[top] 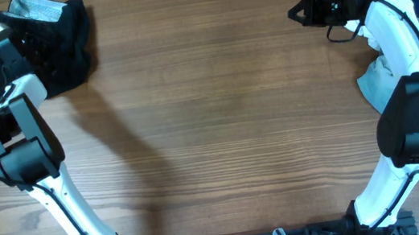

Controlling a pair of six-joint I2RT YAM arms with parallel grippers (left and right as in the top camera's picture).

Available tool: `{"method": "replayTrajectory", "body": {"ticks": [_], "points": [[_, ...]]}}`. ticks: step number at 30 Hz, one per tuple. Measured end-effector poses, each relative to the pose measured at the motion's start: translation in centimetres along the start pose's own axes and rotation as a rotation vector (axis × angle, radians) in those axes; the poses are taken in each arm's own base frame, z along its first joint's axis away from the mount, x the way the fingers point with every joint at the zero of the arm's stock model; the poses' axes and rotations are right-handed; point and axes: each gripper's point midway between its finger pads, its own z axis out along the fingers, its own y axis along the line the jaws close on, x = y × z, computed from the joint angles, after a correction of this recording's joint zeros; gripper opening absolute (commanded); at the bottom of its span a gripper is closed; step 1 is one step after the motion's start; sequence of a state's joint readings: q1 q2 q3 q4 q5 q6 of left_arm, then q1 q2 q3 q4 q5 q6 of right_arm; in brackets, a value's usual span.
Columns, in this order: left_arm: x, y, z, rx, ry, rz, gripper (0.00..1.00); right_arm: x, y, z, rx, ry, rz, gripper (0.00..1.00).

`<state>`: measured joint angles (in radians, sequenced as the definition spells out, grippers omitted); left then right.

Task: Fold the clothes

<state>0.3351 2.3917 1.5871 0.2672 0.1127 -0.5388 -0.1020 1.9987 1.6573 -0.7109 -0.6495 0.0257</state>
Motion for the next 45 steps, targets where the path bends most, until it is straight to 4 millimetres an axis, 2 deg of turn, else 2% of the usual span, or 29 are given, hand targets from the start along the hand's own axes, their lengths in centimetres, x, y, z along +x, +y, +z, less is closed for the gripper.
{"method": "replayTrajectory", "body": {"ticks": [5, 9, 11, 15, 16, 19, 22, 23, 26, 28, 29, 31, 33, 35, 37, 40, 45], "points": [[0.7, -1.4, -0.8, -0.007, 0.012, 0.147, 1.00, 0.0, 0.0, 0.0, 0.000, -0.001, -0.001, 0.05], [0.1, -4.4, -2.5, 0.018, 0.005, 0.248, 1.00, -0.5, 0.0, 0.0, -0.001, -0.020, -0.016, 0.09], [-0.8, -6.6, -3.9, 0.040, -0.010, 0.299, 1.00, -0.9, 0.0, 0.0, 0.000, -0.034, -0.035, 0.25], [-3.1, -11.1, -8.2, 0.080, -0.031, 0.381, 1.00, -1.6, 0.0, -0.1, 0.005, -0.062, -0.096, 0.75], [-3.6, -11.9, -9.2, 0.087, -0.037, 0.390, 1.00, -1.9, 0.0, -0.1, 0.009, -0.070, -0.113, 0.82], [-5.1, -14.1, -12.8, 0.100, -0.044, 0.416, 1.00, -2.4, 0.1, -1.0, 0.040, -0.093, -0.149, 0.92], [-6.2, -16.1, -16.2, 0.120, -0.050, 0.427, 1.00, -3.6, 1.1, -3.4, 0.092, -0.144, -0.198, 1.00], [-6.1, -16.6, -17.1, 0.127, -0.045, 0.431, 1.00, -4.1, 1.6, -4.5, 0.110, -0.167, -0.217, 0.99], [-5.5, -19.5, -20.2, 0.178, -0.033, 0.456, 1.00, -5.5, 4.2, -9.1, 0.164, -0.263, -0.281, 1.00], [-4.3, -22.1, -22.4, 0.232, -0.022, 0.480, 1.00, -5.8, 5.8, -12.0, 0.198, -0.312, -0.306, 1.00], [-3.4, -23.7, -23.6, 0.265, -0.011, 0.498, 1.00, -5.7, 7.1, -14.4, 0.222, -0.348, -0.324, 1.00], [-1.5, -26.1, -25.3, 0.324, 0.016, 0.525, 1.00, -5.5, 8.7, -17.1, 0.248, -0.394, -0.347, 1.00], [0.7, -27.7, -26.3, 0.365, 0.054, 0.549, 1.00, -4.5, 10.2, -19.8, 0.277, -0.423, -0.360, 1.00], [2.9, -28.4, -26.8, 0.380, 0.107, 0.571, 1.00, -3.6, 11.2, -21.9, 0.303, -0.444, -0.366, 1.00], [4.6, -28.9, -27.1, 0.390, 0.145, 0.587, 1.00, -2.5, 11.7, -23.6, 0.337, -0.455, -0.364, 1.00], [6.4, -29.1, -27.6, 0.394, 0.192, 0.607, 1.00, -2.1, 12.0, -24.5, 0.358, -0.470, -0.365, 1.00], [7.6, -28.8, -27.7, 0.382, 0.235, 0.618, 1.00, -2.1, 11.8, -24.8, 0.379, -0.475, -0.361, 1.00]]}}
